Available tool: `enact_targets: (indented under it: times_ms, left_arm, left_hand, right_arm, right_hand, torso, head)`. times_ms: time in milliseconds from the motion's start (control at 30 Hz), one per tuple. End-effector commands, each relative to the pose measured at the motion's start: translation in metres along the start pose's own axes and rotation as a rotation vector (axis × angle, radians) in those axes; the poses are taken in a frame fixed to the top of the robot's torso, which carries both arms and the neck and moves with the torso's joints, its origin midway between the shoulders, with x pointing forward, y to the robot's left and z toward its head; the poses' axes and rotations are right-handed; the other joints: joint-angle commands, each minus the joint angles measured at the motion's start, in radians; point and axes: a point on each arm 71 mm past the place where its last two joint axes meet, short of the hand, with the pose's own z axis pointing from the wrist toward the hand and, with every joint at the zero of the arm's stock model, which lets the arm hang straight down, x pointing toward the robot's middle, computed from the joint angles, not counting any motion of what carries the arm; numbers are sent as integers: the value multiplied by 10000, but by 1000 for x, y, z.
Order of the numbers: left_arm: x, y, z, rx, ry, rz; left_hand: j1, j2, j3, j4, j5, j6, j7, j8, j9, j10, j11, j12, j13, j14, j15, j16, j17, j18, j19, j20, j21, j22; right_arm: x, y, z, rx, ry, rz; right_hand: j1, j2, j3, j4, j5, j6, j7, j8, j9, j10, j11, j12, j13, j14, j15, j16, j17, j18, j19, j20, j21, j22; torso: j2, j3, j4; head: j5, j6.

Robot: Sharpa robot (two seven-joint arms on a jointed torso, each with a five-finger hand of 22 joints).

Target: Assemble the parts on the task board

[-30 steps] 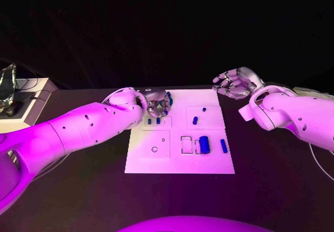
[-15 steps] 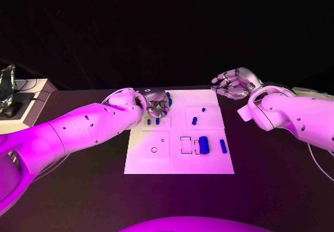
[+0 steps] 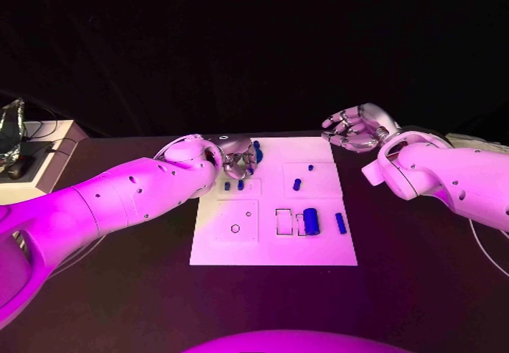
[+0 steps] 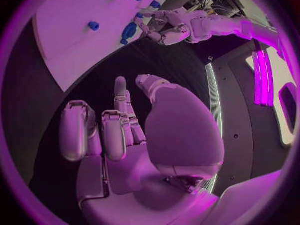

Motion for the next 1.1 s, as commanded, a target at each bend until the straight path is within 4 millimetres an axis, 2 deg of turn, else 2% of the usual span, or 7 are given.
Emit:
enact_targets:
  times_ms: [33,333,800,1100]
  left_arm:
    - [-2,-1,0,153,-314,-120]
    - [-4,-1,-7,289,-622,-691]
    - [-26,12,-27,123,-729,-1561]
    - [-26,22,-30,-123,-354,-1341]
  left_hand:
    - [-74,46,86,-50,-36,97,13,-62,28,142,10,-147,5,88,-1,15,24,-63,97,-20,71,49]
    - [-106,28,130,-99,-33,111,36,-100,51,261,23,-389,10,122,1,12,24,-72,145,-34,107,93]
    - [-177,1,132,-118,-35,166,32,-115,83,390,23,-602,24,146,3,1,-6,-82,185,-38,133,125]
    - [-195,-15,138,-133,-35,159,33,-139,89,377,34,-725,18,114,10,-26,-85,-73,152,-40,106,85]
  right_arm:
    - [1,2,0,-161,53,-50]
    - [1,2,0,-166,53,-51]
    - [-1,1,-1,-136,39,-67]
    - [-1,1,-1,-141,55,-99]
  right_hand:
    - [-86,-34,71,-12,33,64,-18,-49,20,73,-1,-50,-22,597,38,45,593,-34,100,-8,61,1013]
    - [-86,-34,71,-12,33,64,-18,-49,20,73,-1,-50,-22,597,38,45,593,-34,100,-8,61,1013]
    - [-96,-37,71,-14,35,67,-19,-51,24,84,-2,-64,-35,596,37,43,588,-30,95,-8,46,1005]
    - [-109,-51,71,-23,34,67,-19,-59,32,83,1,-103,-65,594,37,39,579,-30,95,-8,44,1006]
  torso:
    - [1,-6,-3]
    - [6,-11,1]
    - [-14,-1,35]
    - [5,-10,-4]
  head:
    - [27,25]
    - [38,43]
    - [52,52]
    - [107,26]
